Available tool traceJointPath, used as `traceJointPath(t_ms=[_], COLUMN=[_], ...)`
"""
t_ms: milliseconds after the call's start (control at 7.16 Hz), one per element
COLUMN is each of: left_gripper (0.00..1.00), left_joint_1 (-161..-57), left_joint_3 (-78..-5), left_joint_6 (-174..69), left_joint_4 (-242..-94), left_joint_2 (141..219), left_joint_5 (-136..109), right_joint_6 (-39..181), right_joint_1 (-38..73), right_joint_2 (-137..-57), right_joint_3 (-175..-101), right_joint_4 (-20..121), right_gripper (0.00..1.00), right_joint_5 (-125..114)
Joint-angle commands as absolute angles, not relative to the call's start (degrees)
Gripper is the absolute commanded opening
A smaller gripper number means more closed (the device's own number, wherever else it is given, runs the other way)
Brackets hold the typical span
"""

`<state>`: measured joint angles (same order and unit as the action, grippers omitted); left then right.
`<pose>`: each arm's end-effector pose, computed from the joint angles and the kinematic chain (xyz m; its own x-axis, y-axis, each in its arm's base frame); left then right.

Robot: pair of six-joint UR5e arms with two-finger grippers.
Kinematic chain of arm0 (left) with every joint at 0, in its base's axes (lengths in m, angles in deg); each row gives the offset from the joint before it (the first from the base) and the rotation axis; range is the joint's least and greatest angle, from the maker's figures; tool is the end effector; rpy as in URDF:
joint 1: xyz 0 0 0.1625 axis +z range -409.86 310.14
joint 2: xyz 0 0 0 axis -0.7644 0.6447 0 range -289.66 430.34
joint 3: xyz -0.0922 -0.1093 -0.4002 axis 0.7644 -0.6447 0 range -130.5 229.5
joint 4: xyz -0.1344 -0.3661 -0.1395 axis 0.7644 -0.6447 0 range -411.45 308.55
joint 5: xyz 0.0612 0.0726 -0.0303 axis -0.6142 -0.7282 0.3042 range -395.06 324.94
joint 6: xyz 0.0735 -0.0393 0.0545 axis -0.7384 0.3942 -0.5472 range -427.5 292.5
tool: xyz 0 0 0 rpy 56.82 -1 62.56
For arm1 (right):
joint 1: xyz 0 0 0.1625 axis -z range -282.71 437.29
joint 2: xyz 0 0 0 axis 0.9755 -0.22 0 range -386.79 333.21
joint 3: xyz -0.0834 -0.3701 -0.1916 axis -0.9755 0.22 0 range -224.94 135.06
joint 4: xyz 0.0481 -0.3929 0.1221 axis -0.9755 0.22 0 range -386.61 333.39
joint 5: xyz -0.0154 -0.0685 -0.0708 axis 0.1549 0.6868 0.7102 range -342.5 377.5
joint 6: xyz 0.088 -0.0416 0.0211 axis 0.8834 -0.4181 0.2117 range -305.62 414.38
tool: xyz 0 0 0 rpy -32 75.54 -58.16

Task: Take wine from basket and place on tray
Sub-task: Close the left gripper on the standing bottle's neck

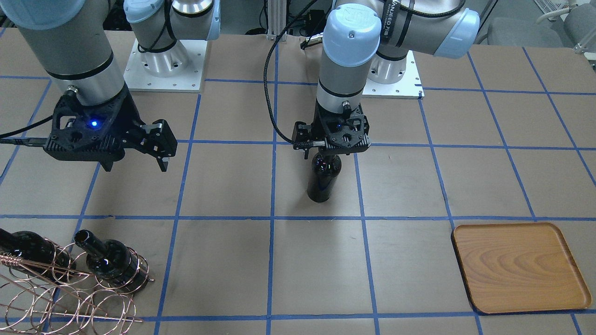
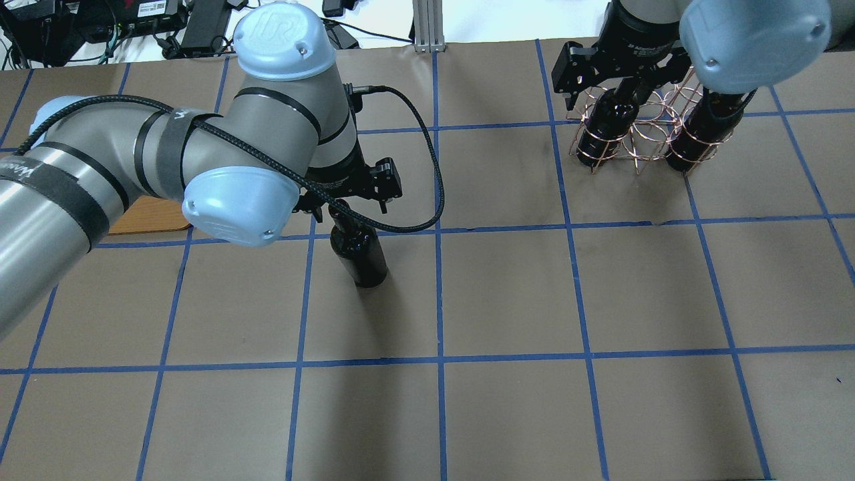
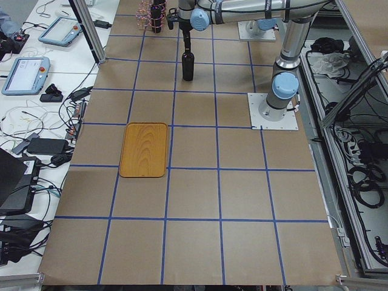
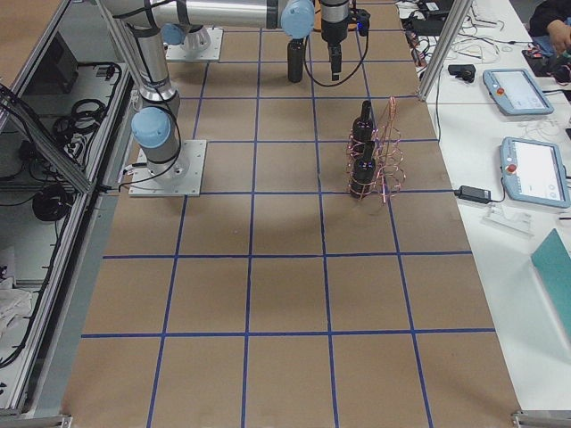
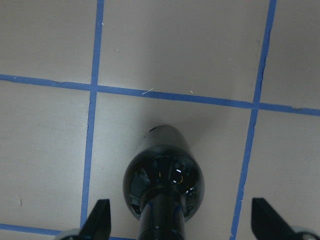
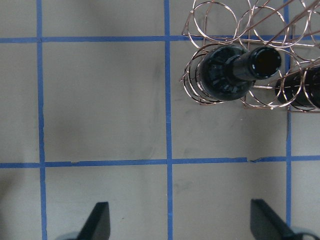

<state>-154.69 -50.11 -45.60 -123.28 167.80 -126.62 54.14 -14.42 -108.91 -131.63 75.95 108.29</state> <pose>-0.2623 -0.4804 0.3712 -0.9922 -0.1233 -0.0181 -0.1228 0.9920 -0.0280 0.1488 -0.5576 0.4674 -0.9994 -0.0322 0.0142 -0.0339 0.9898 -0.1387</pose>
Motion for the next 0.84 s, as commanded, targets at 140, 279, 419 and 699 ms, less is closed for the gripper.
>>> traceJointPath(t_ms=[140,279,419,699], left_gripper=[0.67,0.54,0.38,0.09], left_joint_1=[-154.7,-154.8,-154.8,-154.8], left_joint_3=[-50.0,-50.1,-50.1,-50.0], left_joint_6=[-45.7,-45.8,-46.2,-46.4], left_joint_4=[-124.1,-124.5,-124.6,-125.4], left_joint_2=[166.9,166.7,166.3,165.8], left_joint_5=[-126.7,-126.7,-126.8,-126.9], right_joint_6=[52.4,52.3,52.4,52.4], right_joint_1=[-14.5,-14.6,-14.6,-14.6], right_joint_2=[-108.8,-108.7,-108.5,-108.5], right_joint_3=[-133.1,-133.2,-133.1,-133.1], right_joint_4=[78.2,78.2,78.3,78.4], right_gripper=[1.0,1.0,1.0,1.0], right_joint_5=[107.9,107.7,107.5,107.5])
